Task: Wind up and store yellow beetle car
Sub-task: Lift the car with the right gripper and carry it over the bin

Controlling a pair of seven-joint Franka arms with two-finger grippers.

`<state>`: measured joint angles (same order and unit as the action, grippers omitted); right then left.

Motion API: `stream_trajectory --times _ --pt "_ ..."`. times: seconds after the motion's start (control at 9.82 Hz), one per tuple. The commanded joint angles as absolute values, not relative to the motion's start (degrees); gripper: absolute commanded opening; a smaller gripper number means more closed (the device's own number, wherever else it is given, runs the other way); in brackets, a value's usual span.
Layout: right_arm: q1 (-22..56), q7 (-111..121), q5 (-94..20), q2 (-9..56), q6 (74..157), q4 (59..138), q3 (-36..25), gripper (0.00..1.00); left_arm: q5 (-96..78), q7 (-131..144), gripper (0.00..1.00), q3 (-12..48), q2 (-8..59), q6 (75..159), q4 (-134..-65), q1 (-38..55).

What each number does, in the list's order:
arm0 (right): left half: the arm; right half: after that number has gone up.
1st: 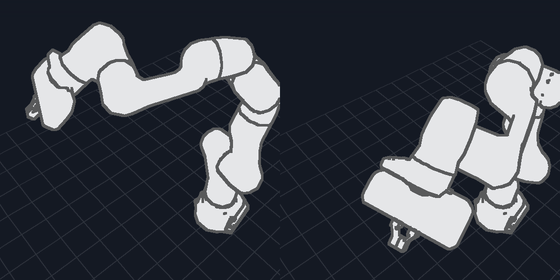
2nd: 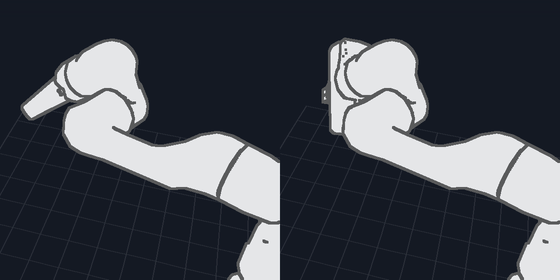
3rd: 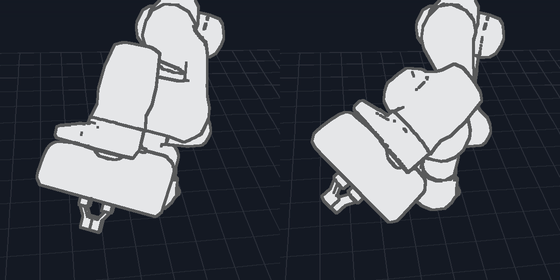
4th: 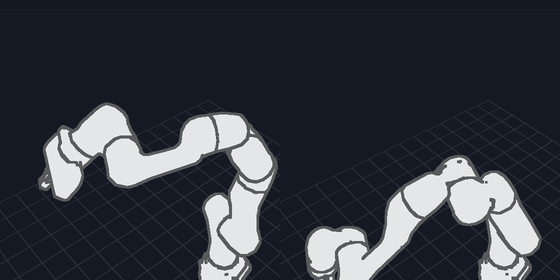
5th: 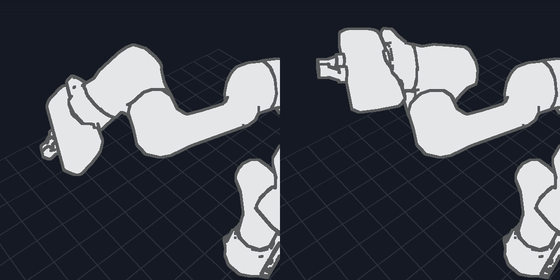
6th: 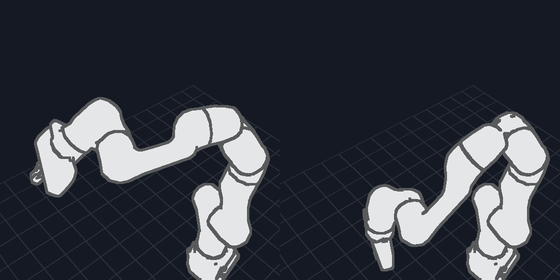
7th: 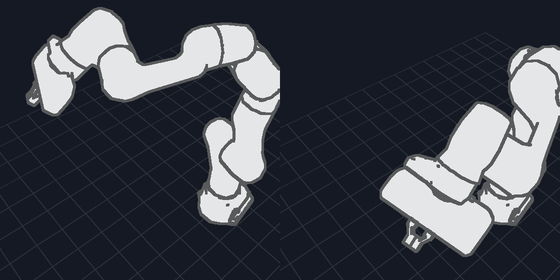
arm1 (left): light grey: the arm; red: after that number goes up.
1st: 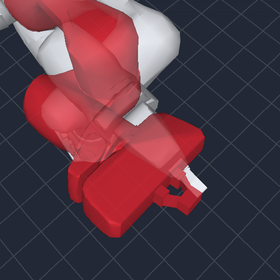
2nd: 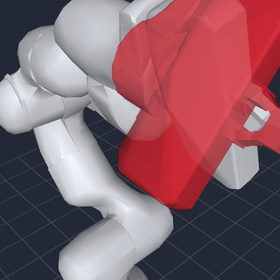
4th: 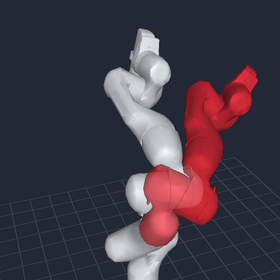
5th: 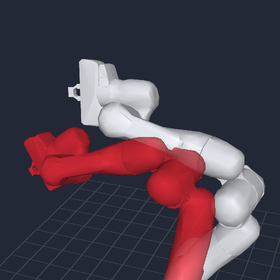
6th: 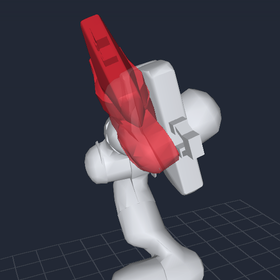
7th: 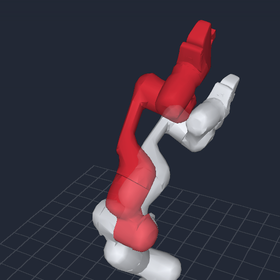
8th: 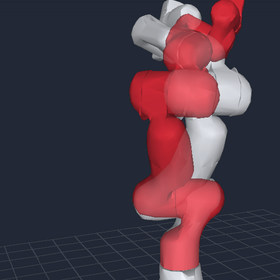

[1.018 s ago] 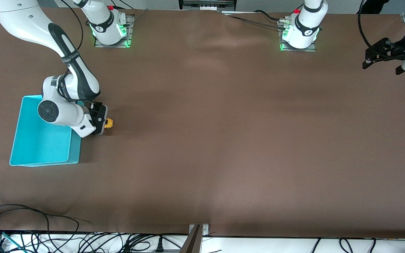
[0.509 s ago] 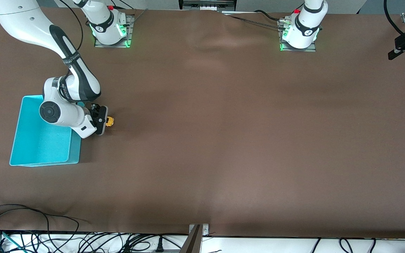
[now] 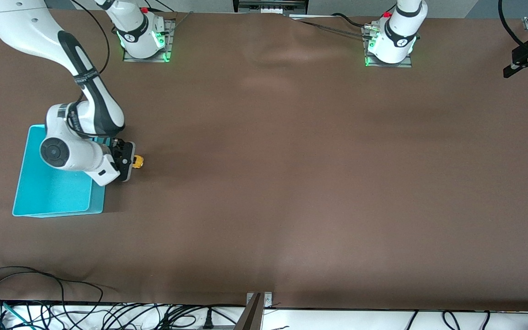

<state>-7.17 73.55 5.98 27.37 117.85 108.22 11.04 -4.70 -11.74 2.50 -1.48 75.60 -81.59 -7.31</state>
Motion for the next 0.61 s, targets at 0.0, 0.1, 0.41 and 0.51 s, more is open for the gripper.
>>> stream_trajectory --times 0.0,0.1,0.41,0.51 --pt "-7.56 74.53 6.51 27.6 105.17 98.47 11.34 0.0 -4.75 -12.13 1.0 2.64 0.53 76.11 -79.98 -6.77" --pt "-7.73 74.53 6.42 27.6 100.42 94.7 11.25 0.0 -4.83 -12.13 1.0 2.55 0.88 77.07 -79.98 -6.77" --pt "-10.26 77.76 6.33 27.86 93.86 88.25 11.16 0.0 -4.4 -12.04 1.0 2.72 0.97 78.58 -80.33 -6.07" --pt "-12.37 79.96 6.68 28.38 94.39 88.24 11.08 0.0 -4.39 -12.13 1.0 2.72 0.88 78.4 -80.16 -6.06"
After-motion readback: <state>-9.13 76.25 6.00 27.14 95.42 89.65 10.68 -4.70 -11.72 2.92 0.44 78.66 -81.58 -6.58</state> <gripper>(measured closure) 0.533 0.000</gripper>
